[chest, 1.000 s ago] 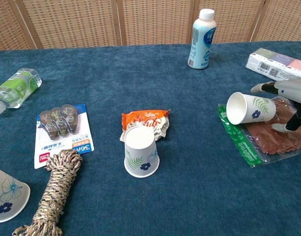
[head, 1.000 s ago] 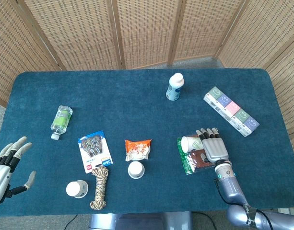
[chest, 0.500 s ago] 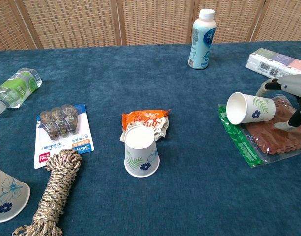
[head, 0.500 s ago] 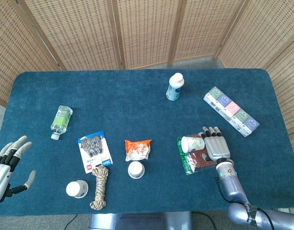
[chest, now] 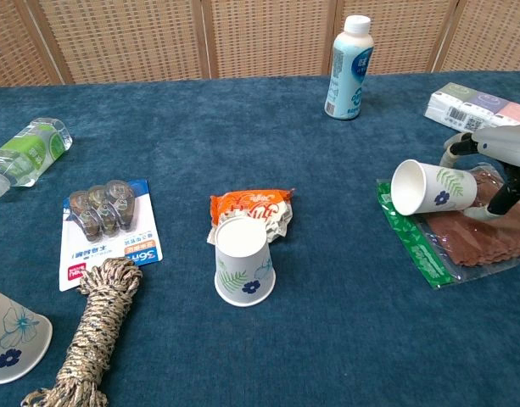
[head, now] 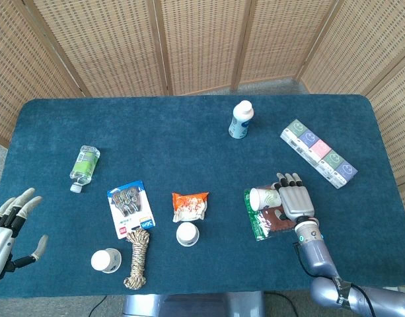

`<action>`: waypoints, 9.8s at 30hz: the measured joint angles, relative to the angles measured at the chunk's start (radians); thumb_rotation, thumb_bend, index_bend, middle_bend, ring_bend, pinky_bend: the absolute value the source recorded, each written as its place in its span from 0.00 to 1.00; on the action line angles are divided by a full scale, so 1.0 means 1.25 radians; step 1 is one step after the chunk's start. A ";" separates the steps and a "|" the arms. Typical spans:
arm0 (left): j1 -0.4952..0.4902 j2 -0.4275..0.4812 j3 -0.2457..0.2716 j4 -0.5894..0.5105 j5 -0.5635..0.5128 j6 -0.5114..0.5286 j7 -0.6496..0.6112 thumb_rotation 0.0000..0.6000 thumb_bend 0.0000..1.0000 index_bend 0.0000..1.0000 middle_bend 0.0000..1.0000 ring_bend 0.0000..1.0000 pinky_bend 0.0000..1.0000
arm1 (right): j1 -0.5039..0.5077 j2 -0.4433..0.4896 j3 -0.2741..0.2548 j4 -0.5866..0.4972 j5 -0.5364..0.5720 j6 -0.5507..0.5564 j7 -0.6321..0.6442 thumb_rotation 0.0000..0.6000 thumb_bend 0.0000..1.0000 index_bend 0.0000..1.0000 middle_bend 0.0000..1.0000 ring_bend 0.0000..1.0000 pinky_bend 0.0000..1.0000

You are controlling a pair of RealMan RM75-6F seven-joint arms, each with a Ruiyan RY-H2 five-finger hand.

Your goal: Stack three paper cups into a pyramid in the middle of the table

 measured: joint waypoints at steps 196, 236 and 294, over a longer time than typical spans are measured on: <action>-0.004 0.004 -0.004 -0.034 0.013 0.002 0.042 0.61 0.51 0.06 0.00 0.00 0.00 | -0.010 0.317 -0.020 0.036 -0.270 -0.299 0.401 1.00 0.33 0.00 0.00 0.00 0.00; 0.005 -0.002 -0.001 -0.027 0.017 0.007 0.043 0.61 0.51 0.06 0.00 0.00 0.00 | 0.017 0.288 -0.040 0.075 -0.297 -0.300 0.401 1.00 0.39 0.34 0.21 0.18 0.68; 0.013 -0.011 0.003 0.021 0.003 0.018 -0.010 0.62 0.51 0.06 0.00 0.00 0.00 | 0.577 0.163 -0.181 -0.315 0.368 -0.230 -0.123 1.00 0.39 0.29 0.21 0.21 0.71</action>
